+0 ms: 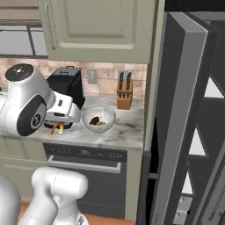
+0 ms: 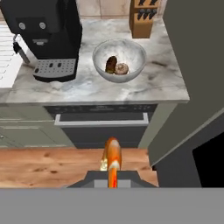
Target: Take the shrimp, sweet potato, and mushroom from the freezer and place them in the bowl on the counter.
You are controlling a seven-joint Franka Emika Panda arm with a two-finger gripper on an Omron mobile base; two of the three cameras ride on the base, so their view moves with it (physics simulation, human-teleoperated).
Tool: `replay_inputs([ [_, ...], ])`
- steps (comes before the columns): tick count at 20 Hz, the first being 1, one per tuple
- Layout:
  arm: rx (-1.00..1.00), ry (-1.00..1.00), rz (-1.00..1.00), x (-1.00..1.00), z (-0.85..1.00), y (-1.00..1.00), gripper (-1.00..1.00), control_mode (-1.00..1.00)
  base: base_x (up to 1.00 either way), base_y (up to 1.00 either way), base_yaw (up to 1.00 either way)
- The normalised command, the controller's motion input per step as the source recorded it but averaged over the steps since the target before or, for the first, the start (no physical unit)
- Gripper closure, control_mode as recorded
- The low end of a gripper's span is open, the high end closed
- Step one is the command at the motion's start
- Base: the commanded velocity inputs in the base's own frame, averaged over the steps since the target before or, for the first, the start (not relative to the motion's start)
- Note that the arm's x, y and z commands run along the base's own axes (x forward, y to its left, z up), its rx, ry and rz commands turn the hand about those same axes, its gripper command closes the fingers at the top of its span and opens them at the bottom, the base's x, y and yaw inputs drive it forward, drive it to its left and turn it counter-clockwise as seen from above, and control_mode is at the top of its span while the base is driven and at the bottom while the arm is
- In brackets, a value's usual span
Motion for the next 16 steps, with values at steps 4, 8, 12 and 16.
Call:
replay_inputs([
  [4, 0.0, 0.0, 0.0, 0.0, 0.0, 0.0, 1.0, 1.0, 0.51, 0.06, 0.0],
  [8, 0.0, 0.0, 0.0, 0.0, 0.0, 0.0, 1.0, 1.0, 0.46, 0.21, 0.0],
  [12, 0.0, 0.0, 0.0, 0.0, 0.0, 0.0, 1.0, 1.0, 0.39, 0.29, 0.0],
  [16, 0.0, 0.0, 0.0, 0.0, 0.0, 0.0, 1.0, 1.0, 0.43, 0.2, 0.0],
])
